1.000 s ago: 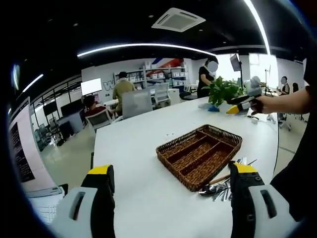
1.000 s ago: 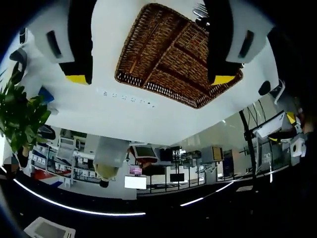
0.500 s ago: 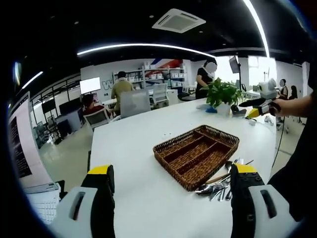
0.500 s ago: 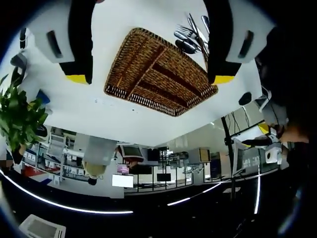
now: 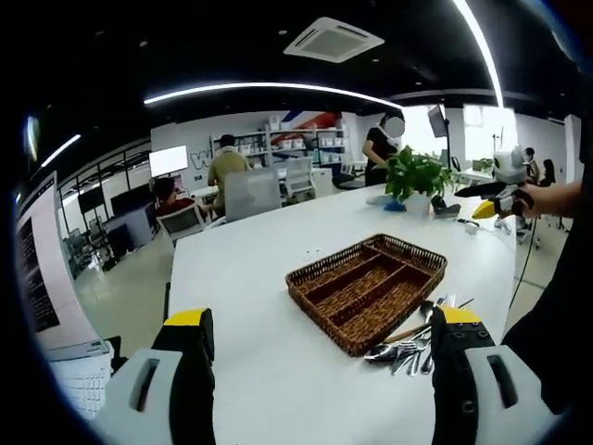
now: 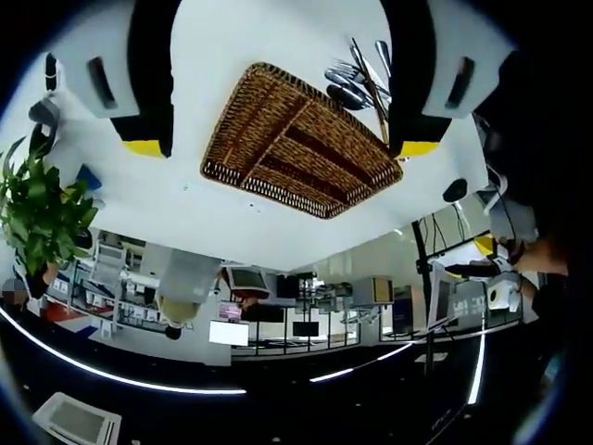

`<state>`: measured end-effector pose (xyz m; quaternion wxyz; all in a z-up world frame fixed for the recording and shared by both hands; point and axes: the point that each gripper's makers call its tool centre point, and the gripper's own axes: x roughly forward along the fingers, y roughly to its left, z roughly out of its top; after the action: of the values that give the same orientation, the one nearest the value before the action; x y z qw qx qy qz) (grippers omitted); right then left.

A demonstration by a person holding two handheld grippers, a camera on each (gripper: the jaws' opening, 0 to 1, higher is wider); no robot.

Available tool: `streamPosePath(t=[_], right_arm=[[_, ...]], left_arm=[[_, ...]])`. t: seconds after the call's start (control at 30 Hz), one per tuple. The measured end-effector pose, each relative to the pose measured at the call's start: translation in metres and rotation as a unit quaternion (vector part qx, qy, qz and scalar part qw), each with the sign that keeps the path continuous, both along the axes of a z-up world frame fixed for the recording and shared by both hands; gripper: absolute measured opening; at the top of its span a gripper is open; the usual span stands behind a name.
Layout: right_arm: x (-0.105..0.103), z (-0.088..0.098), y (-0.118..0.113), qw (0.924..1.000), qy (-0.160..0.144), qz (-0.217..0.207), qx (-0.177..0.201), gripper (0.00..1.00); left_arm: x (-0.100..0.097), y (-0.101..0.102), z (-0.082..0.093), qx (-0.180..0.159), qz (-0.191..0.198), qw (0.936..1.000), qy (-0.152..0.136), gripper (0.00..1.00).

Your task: Arrange the knives, forks, and spoons in their matching storage slots by inserting each utensil handle-first until every utensil is classified and aligned in the correct compartment

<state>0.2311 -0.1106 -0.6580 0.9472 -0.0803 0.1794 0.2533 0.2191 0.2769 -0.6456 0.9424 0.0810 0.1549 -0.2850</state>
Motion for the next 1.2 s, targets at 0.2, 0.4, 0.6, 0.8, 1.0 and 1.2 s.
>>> streamPosePath(t=[0.2,0.4,0.6,0.8,1.0,1.2], right_arm=[[0.0,0.001,-0.001,1.0,0.001,-0.001,0.009,1.0],[-0.001,0.001,0.003,0.9999,-0.001,0.002,0.01,1.0],[0.003,0.003,0.022,0.9991,-0.02,0.034,0.013,0.99],[0.008,0.002,0.045,0.998,-0.013,0.06,0.013,0.93],[0.009,0.0,0.068,0.9965,-0.012,0.082,0.014,0.87],[0.008,-0.017,0.086,0.9941,0.009,0.108,0.011,0.81]], left_arm=[[-0.001,-0.002,0.001,-0.001,-0.001,1.0,-0.002,0.99],[-0.002,0.0,0.002,-0.001,0.0,1.0,-0.003,0.99],[-0.004,0.0,-0.002,0.003,-0.003,1.0,-0.002,0.99],[-0.007,0.001,-0.005,0.005,-0.005,1.0,0.003,0.99],[-0.006,0.009,-0.005,0.004,0.002,1.0,0.0,1.0],[-0.008,0.015,-0.007,0.005,0.008,1.0,-0.001,1.0]])
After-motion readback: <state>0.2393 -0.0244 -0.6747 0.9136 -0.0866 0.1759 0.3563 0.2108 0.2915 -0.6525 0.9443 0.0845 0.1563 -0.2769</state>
